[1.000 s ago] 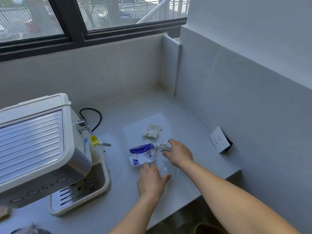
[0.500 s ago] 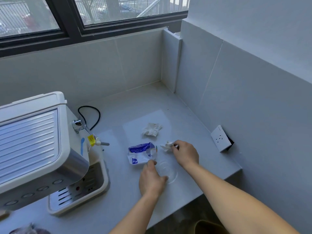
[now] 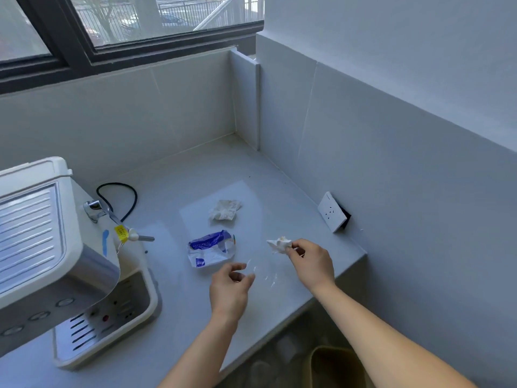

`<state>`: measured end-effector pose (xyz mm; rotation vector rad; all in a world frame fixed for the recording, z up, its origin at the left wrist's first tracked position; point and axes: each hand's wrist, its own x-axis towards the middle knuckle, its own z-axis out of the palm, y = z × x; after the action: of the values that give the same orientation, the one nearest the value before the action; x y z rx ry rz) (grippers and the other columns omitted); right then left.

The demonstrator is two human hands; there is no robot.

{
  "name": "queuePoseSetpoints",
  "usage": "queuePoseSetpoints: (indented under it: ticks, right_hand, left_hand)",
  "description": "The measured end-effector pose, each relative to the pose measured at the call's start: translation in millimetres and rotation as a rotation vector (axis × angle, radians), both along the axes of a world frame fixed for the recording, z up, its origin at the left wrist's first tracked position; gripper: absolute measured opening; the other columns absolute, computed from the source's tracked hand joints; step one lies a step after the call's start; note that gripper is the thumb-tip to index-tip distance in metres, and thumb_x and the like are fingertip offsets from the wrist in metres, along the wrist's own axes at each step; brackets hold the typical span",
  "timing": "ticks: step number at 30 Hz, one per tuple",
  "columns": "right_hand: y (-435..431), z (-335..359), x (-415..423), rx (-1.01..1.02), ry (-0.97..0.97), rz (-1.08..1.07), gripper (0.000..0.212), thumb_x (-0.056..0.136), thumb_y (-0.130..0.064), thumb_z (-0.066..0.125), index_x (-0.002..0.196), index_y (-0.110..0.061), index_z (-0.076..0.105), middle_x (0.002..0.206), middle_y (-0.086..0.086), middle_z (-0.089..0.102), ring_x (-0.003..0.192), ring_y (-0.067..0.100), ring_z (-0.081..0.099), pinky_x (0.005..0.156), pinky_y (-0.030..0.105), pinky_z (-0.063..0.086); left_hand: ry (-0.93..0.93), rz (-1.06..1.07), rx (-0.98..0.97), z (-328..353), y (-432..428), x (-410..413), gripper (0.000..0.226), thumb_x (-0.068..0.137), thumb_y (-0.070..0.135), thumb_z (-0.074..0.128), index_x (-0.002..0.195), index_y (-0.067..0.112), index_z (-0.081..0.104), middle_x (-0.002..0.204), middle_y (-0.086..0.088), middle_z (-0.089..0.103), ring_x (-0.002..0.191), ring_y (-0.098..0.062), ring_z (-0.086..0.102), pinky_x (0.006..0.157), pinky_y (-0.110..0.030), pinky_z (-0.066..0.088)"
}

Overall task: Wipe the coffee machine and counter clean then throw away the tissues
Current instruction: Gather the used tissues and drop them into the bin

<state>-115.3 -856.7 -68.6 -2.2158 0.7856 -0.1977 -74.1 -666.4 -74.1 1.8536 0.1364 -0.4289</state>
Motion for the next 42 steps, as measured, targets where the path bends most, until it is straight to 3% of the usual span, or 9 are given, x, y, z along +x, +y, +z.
queuePoseSetpoints:
  ticks: [4, 10, 17, 20, 23, 27, 31, 35, 42]
  right_hand:
    - [3.4, 8.8, -38.9, -0.034, -0.003, -0.096, 0.021, 0.091, -0.043, 0.060, 0.085, -0.025, 0.067, 0.066, -0.012, 0.060, 0.065, 0.009, 0.055, 0.051, 0.025, 0.038]
    - [13.5, 16.2, -110.4, -0.057, -0.022, -0.263, 0.020, 0.093, -0.043, 0.058, 0.090, -0.026, 0.067, 0.077, -0.011, 0.065, 0.071, 0.010, 0.060, 0.059, 0.031, 0.048]
    - [24.6, -8.3, -202.6, -0.055, 0.008, -0.454, 0.017, 0.092, -0.042, 0.060, 0.095, -0.028, 0.069, 0.083, -0.016, 0.068, 0.075, 0.007, 0.062, 0.063, 0.030, 0.055]
    - [25.2, -27.1, -240.9, -0.041, 0.038, -0.507, 0.016, 0.092, -0.043, 0.060, 0.097, -0.030, 0.070, 0.083, -0.020, 0.065, 0.076, 0.004, 0.062, 0.063, 0.023, 0.053]
    - [25.9, -56.3, -277.4, 0.003, 0.103, -0.521, 0.014, 0.091, -0.044, 0.060, 0.091, -0.033, 0.068, 0.078, -0.018, 0.066, 0.074, 0.005, 0.061, 0.059, 0.022, 0.049]
    - [22.2, -113.9, -317.7, 0.148, 0.225, -0.484, 0.013, 0.091, -0.045, 0.061, 0.085, -0.033, 0.064, 0.077, -0.017, 0.065, 0.073, 0.004, 0.061, 0.057, 0.022, 0.047]
    - [24.7, -177.5, -343.4, 0.295, 0.276, -0.482, 0.009, 0.088, -0.039, 0.064, 0.083, -0.033, 0.066, 0.084, -0.012, 0.066, 0.078, 0.004, 0.061, 0.061, 0.021, 0.044]
    - [15.7, -232.1, -349.9, 0.335, 0.295, -0.495, 0.012, 0.086, -0.036, 0.069, 0.076, -0.036, 0.063, 0.085, -0.014, 0.066, 0.081, 0.005, 0.061, 0.070, 0.027, 0.049]
    - [-14.1, -319.9, -348.6, 0.338, 0.381, -0.500, 0.007, 0.086, -0.030, 0.071, 0.082, -0.027, 0.066, 0.083, -0.008, 0.070, 0.080, 0.016, 0.064, 0.069, 0.027, 0.045]
  left_hand:
    - [-0.016, -0.109, -0.010, 7.0, -3.0, -10.5, 0.019, 0.083, 0.016, 0.074, 0.096, 0.027, 0.065, 0.078, -0.007, 0.063, 0.074, -0.024, 0.063, 0.078, -0.051, 0.058]
    - [-0.068, -0.368, 0.023, 11.6, -13.5, -43.4, 0.018, 0.082, 0.014, 0.073, 0.096, 0.024, 0.067, 0.070, -0.004, 0.062, 0.068, -0.022, 0.061, 0.074, -0.051, 0.058]
    - [-0.086, -0.559, 0.094, -1.9, -14.9, -117.1, 0.018, 0.080, 0.019, 0.075, 0.087, 0.031, 0.064, 0.069, 0.007, 0.066, 0.065, -0.001, 0.062, 0.054, -0.015, 0.045]
    - [-0.062, -0.612, 0.150, -25.1, -18.8, -146.8, 0.022, 0.079, 0.019, 0.076, 0.083, 0.034, 0.062, 0.070, 0.008, 0.067, 0.068, 0.001, 0.062, 0.051, -0.011, 0.043]
    - [0.033, -0.596, 0.220, -63.2, -26.2, -175.2, 0.019, 0.079, 0.019, 0.077, 0.082, 0.031, 0.063, 0.075, 0.008, 0.067, 0.068, -0.005, 0.063, 0.055, -0.017, 0.041]
    - [0.228, -0.537, 0.266, -130.3, -44.0, -217.2, 0.013, 0.082, 0.018, 0.075, 0.086, 0.025, 0.066, 0.079, 0.001, 0.069, 0.069, -0.019, 0.067, 0.060, -0.034, 0.055]
    - [0.424, -0.395, 0.227, -191.7, -62.4, -252.8, 0.007, 0.089, 0.018, 0.071, 0.093, 0.020, 0.066, 0.082, -0.006, 0.073, 0.060, -0.020, 0.067, 0.051, -0.029, 0.053]
    - [0.489, -0.371, 0.182, -240.3, -77.1, -274.6, 0.009, 0.090, 0.010, 0.067, 0.091, 0.019, 0.066, 0.079, -0.009, 0.073, 0.063, -0.026, 0.069, 0.063, -0.043, 0.060]
    - [0.493, -0.386, 0.242, -318.1, -97.0, -285.1, 0.018, 0.091, 0.002, 0.057, 0.087, 0.018, 0.065, 0.078, -0.012, 0.072, 0.057, -0.022, 0.061, 0.062, -0.039, 0.056]
